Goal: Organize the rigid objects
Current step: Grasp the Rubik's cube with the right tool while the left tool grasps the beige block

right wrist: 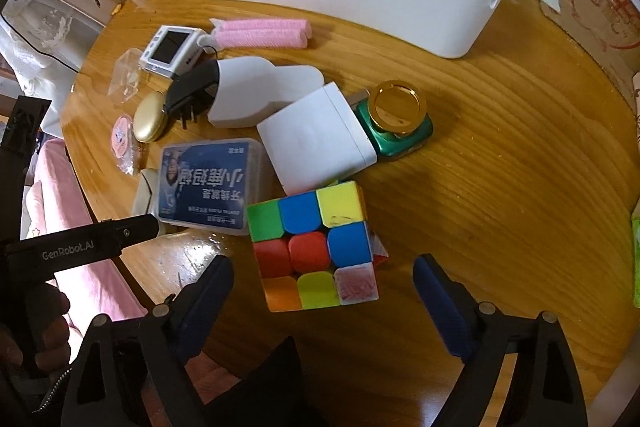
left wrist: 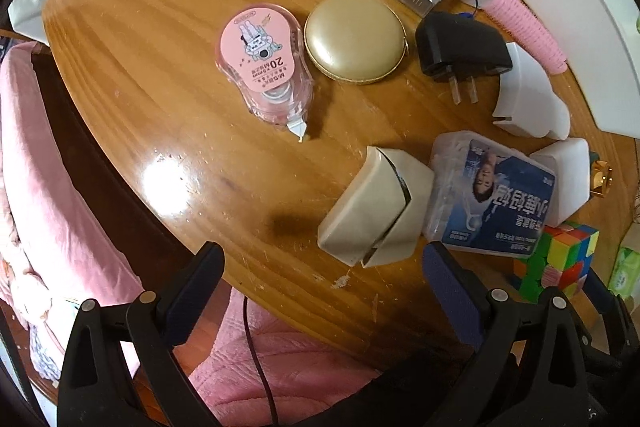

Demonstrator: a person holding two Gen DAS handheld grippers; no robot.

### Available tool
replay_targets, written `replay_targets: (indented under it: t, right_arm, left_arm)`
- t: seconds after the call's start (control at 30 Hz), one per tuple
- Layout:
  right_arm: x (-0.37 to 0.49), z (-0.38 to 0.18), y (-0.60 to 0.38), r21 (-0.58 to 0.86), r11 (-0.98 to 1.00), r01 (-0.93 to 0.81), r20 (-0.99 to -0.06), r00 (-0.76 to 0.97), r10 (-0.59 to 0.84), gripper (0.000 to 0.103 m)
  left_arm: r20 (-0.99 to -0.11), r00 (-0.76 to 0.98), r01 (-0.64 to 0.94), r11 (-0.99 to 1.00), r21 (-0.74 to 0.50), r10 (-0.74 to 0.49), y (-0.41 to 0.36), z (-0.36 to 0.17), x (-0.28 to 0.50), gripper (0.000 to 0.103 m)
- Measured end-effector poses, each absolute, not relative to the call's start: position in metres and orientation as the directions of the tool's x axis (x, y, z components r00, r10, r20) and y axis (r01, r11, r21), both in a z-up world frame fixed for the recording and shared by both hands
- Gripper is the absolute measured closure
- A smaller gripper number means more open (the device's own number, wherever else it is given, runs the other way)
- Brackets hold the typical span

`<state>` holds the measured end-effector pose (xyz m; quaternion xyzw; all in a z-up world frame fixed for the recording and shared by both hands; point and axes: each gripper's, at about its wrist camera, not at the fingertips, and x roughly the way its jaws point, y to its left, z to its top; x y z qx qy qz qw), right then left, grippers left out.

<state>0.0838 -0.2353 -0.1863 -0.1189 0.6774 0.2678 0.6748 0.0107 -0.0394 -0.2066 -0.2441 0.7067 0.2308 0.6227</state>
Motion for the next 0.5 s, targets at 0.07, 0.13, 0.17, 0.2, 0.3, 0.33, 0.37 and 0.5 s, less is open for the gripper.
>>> replay_targets:
  t: [0.07, 0.13, 0.17, 0.2, 0.3, 0.33, 0.37, 0.5]
  right_arm:
    - [0.085, -0.188, -0.235, 0.201, 0.829, -0.521, -0.978, -0.065, 0.197, 0.013]
    - [0.085, -0.190, -0.235, 0.204, 0.830, -0.519, -0.978, -0.071, 0.196, 0.018]
    - [0.085, -0.191, -0.235, 0.204, 0.831, -0.518, -0.978, -0.074, 0.194, 0.019]
    - [0.085, -0.191, -0.235, 0.204, 0.831, -0.517, -0.978, -0.076, 0.192, 0.021]
    - [0.085, -0.192, -0.237, 0.207, 0.834, -0.512, -0.978, -0.080, 0.193, 0.028]
    - [0.086, -0.192, -0.237, 0.205, 0.835, -0.511, -0.978, -0.079, 0.192, 0.029]
    - [0.086, -0.193, -0.238, 0.204, 0.836, -0.510, -0.979, -0.080, 0.190, 0.032]
    - [0.086, -0.195, -0.239, 0.213, 0.834, -0.510, -0.977, -0.091, 0.194, 0.037]
  left_arm:
    - [-0.992, -0.118, -0.621, 0.782, 0.042, -0.041, -0.039, -0.214, 0.015, 0.009]
    - [-0.992, -0.116, -0.617, 0.786, 0.032, -0.051, -0.039, -0.218, 0.020, 0.009]
    - [-0.992, -0.114, -0.613, 0.789, 0.032, -0.049, -0.040, -0.217, 0.024, 0.009]
    - [-0.993, -0.111, -0.607, 0.794, 0.032, -0.044, -0.041, -0.217, 0.027, 0.010]
    - [-0.995, -0.091, -0.591, 0.806, 0.020, -0.042, -0.046, -0.219, 0.032, 0.015]
    - [-0.995, -0.089, -0.588, 0.809, 0.018, -0.043, -0.046, -0.220, 0.037, 0.016]
    - [-0.995, -0.088, -0.587, 0.810, 0.014, -0.046, -0.046, -0.219, 0.039, 0.017]
    - [-0.996, -0.067, -0.590, 0.807, -0.011, -0.062, -0.040, -0.218, 0.042, 0.024]
